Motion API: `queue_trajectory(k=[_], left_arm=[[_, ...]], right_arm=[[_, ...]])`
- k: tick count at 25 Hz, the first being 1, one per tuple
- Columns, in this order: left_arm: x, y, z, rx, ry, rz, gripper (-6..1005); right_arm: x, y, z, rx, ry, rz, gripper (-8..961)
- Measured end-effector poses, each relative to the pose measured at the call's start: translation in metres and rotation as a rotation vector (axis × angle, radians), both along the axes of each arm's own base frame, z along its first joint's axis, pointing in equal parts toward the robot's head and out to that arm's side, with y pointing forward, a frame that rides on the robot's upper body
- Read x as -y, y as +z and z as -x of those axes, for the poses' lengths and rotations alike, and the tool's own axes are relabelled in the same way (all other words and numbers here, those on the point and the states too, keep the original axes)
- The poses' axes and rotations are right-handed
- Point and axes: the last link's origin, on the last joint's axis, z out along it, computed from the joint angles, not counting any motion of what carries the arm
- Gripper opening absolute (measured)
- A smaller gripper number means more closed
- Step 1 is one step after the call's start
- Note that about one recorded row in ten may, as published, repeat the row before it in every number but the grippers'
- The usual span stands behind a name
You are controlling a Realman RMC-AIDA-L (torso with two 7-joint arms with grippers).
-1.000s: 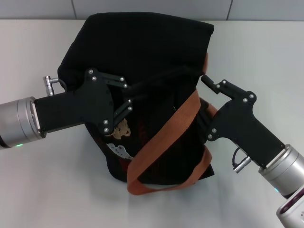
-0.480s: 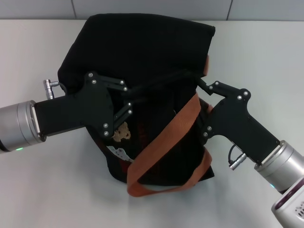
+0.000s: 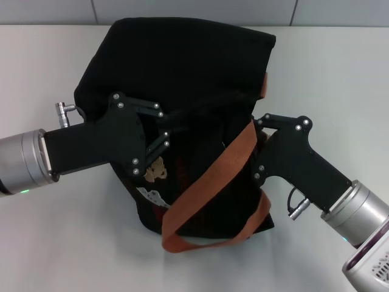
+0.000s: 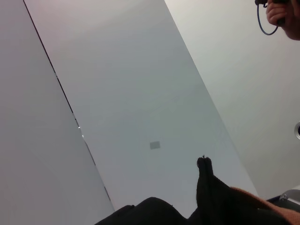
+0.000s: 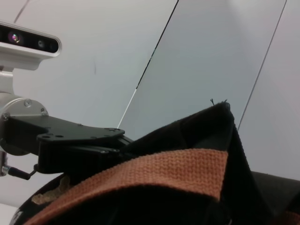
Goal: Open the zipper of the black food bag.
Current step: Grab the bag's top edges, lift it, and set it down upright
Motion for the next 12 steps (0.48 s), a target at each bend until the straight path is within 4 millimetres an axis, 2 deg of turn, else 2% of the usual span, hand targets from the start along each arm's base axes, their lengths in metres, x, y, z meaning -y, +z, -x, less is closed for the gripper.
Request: queue_trajectory(k=[4,12], left_arm=[[0.0003,-0.0003,0.0001,0.003,0.000,-0.002,79],[0.0028,0.0025,0.0043,0.033,0.030,-0.031,79]], right_arm=[[0.0005,0.0000,-0.0006,0.001,-0.001,0.000,-2],[-0.0008,-0.0032,-0.0052,0.031,-0.023,0.011,-2]])
